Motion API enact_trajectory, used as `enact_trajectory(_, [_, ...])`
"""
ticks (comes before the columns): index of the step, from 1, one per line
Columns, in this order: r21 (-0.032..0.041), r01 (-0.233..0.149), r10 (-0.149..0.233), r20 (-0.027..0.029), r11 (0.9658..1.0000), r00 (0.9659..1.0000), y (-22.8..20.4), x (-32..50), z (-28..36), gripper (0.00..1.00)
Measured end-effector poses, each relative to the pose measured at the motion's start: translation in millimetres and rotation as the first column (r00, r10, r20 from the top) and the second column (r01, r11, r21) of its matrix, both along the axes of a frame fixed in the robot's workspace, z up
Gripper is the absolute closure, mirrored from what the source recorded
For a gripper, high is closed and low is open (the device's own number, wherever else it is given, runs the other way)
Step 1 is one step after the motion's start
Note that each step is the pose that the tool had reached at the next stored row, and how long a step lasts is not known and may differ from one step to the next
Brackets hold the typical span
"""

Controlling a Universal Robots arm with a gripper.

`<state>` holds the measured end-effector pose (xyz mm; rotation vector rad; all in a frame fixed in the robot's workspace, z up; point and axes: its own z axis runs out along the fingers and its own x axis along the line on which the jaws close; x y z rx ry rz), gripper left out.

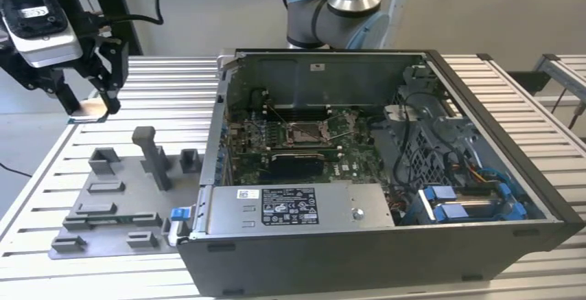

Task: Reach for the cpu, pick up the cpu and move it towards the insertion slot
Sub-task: 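Pick up the cpu and move it towards the insertion slot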

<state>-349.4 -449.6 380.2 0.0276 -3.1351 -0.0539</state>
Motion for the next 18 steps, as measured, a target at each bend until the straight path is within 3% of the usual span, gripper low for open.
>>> enact_trajectory(18, [0.0,0.0,0.0,0.0,1.0,1.0,0.0,30.5,0.0,1.0])
